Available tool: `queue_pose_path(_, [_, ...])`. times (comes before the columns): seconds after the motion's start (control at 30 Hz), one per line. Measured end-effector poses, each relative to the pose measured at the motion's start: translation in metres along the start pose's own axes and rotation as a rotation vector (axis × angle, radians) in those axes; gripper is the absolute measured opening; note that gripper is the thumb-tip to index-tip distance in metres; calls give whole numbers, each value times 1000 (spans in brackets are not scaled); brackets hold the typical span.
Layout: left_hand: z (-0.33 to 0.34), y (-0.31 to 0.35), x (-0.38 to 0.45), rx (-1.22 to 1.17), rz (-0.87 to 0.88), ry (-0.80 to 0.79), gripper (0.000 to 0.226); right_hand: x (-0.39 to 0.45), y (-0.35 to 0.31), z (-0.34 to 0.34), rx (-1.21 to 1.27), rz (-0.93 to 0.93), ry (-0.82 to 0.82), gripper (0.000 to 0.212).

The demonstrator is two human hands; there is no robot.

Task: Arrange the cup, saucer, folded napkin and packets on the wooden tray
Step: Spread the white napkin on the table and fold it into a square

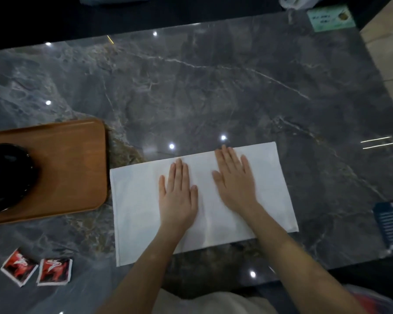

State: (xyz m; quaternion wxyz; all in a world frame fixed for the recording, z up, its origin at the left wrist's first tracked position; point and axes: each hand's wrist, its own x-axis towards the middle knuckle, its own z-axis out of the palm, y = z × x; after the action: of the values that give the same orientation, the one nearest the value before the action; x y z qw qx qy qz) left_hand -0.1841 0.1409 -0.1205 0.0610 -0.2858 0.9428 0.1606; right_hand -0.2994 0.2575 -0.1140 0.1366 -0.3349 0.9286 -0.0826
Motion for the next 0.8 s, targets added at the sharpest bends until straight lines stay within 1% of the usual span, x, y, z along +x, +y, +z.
queue_pose_path(0.07, [0,0,-2,45,11,-7,60,-7,37,-7,-37,80,19,59])
queue_pose_path(0.13, [-2,2,-1,39,21,-6,61,-11,66,-14,-48,163,37,62])
queue_pose_path(0.23, [-4,2,-2,39,19,-2,62,-13,82,-20,-93,204,28,64])
queue_pose_path(0.3, [-4,3,-3,35,21,-5,61,-11,69,-21,-82,248,56,64])
queue_pose_path(0.37, [-4,3,-3,34,18,-7,61,-13,39,-18,-25,233,62,60])
queue_pose_path(0.47, [-3,1,-3,46,15,-6,61,-30,-28,-3,140,44,35,55])
queue_pose_path(0.53, [1,-1,-3,127,30,-6,59,-49,-62,7,194,-16,-9,57])
queue_pose_path(0.57, [3,-1,-3,142,31,-4,60,-59,-67,10,194,-19,-21,57])
queue_pose_path(0.7, [2,1,-1,70,10,-2,59,-88,-35,13,-20,47,-2,57])
queue_pose_path(0.8, [0,1,-1,56,21,5,59,-101,4,12,-46,105,0,61])
